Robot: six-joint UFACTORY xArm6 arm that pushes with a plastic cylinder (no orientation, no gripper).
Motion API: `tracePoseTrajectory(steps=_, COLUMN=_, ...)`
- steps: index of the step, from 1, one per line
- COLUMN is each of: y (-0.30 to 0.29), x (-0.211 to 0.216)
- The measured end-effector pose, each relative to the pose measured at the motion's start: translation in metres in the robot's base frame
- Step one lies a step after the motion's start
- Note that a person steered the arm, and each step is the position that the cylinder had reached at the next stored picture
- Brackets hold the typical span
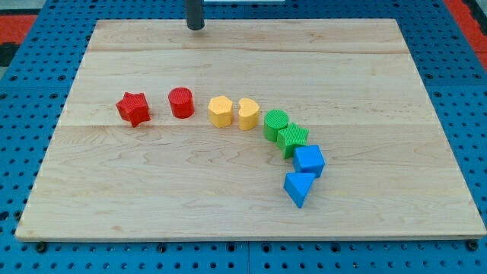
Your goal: Move the yellow heart towards center left
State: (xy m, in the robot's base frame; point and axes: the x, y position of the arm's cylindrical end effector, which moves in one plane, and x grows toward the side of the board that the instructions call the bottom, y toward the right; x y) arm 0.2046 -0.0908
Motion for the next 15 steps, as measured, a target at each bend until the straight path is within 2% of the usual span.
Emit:
tracePoseTrajectory(steps=3, y=0.013, x=0.013)
tracePoseTrajectory(steps=4, y=0.107, x=0.019)
tracePoseTrajectory(steps=5, y=0.168, x=0.067)
tracePoseTrajectory(steps=7, y=0.116, x=0.180)
tracePoseTrajectory(steps=8, y=0.157, x=0.197)
tracePoseTrajectory(steps=9, y=0.134, x=0.217)
tracePoseTrajectory(steps=10, y=0.064, x=0.233)
tracePoseTrajectory(steps=11, y=-0.005, x=0.237)
tracePoseTrajectory(steps=14, y=0.002, x=0.235)
tracePoseTrajectory(steps=15, y=-0.027, x=0.217)
